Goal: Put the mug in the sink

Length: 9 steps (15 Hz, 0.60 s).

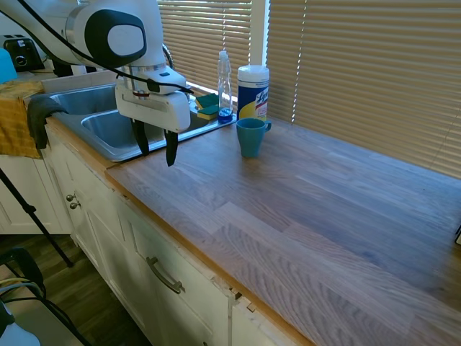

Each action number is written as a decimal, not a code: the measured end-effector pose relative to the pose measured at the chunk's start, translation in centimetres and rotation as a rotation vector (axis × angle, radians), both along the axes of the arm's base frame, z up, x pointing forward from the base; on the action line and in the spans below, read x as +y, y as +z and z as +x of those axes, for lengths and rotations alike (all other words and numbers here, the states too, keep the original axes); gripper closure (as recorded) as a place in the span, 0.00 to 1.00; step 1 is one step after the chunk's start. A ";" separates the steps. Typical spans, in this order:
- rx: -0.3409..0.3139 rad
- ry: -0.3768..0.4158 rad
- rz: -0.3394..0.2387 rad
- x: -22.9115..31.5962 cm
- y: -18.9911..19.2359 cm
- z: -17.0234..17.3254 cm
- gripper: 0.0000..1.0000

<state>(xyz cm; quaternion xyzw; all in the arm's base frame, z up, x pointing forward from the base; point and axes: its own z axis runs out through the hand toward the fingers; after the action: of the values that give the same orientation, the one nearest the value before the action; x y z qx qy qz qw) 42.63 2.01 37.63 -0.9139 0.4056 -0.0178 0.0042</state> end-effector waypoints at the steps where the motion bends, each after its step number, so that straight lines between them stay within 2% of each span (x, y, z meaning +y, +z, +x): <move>1: 0.001 0.000 0.000 0.0 0.0 0.0 0.00; 5: -0.019 -0.002 0.001 0.0 0.5 0.4 0.00; 9: -0.102 -0.033 0.013 -0.5 4.0 2.8 0.00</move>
<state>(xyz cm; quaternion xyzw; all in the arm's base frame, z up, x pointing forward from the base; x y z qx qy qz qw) 45.41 1.48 41.59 -0.9049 0.4201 -0.0620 0.0305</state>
